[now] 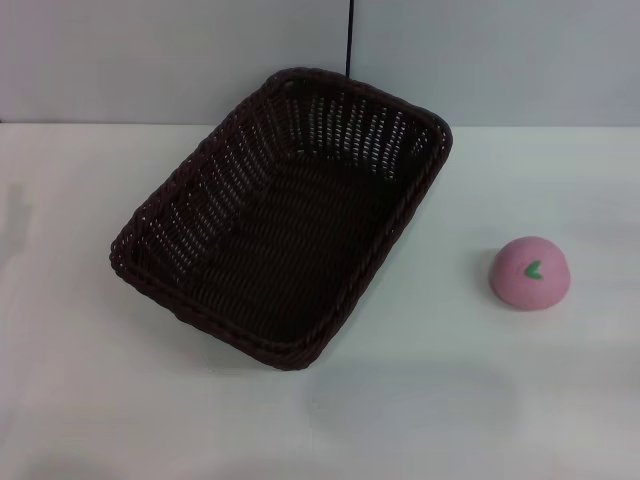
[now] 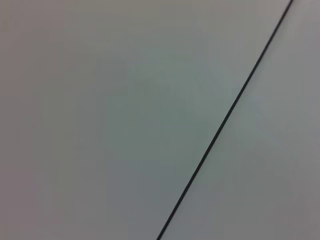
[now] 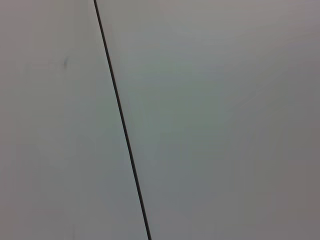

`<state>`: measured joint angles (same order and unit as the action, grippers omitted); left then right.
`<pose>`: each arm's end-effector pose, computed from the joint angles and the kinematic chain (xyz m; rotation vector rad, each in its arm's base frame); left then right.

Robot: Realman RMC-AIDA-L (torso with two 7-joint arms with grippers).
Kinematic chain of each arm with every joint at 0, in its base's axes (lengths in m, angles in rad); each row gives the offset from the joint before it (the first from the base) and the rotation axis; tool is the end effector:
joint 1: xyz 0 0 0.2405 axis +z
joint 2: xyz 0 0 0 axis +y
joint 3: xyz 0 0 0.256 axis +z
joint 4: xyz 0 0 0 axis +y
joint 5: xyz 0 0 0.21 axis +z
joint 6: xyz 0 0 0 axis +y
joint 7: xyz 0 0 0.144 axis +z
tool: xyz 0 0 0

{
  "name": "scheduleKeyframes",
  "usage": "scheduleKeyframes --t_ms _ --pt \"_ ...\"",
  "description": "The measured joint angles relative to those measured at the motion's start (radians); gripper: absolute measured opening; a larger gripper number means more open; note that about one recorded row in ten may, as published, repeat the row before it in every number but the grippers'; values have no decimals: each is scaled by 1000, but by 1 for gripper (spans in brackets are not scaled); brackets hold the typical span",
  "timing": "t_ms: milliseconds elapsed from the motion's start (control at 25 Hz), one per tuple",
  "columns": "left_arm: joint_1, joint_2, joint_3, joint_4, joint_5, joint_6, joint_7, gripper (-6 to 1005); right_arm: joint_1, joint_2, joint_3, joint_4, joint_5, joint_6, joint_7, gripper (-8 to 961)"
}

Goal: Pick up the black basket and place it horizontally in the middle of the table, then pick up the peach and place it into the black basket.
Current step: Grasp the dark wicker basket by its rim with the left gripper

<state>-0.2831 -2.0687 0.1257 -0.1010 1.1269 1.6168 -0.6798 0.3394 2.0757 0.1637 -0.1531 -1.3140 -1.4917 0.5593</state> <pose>-0.3656 0.2459 0.0400 -1.1612 -0.7627 -1.2037 0.3872 0.2699 0.0936 -1.1484 0.5438 0.9170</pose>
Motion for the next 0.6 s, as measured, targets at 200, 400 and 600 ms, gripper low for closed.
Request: scheduleKeyframes --t_ms 200,400,600 --pt "4 5 19 22 11 3 -74 725 4 1 10 25 1 1 -27 512" --pt "1 6 70 74 14 29 -144 726 4 1 5 42 1 1 -33 513" --pt "-5 8 244 250 21 61 -331 724 3 0 -2 46 -9 2 -33 513"
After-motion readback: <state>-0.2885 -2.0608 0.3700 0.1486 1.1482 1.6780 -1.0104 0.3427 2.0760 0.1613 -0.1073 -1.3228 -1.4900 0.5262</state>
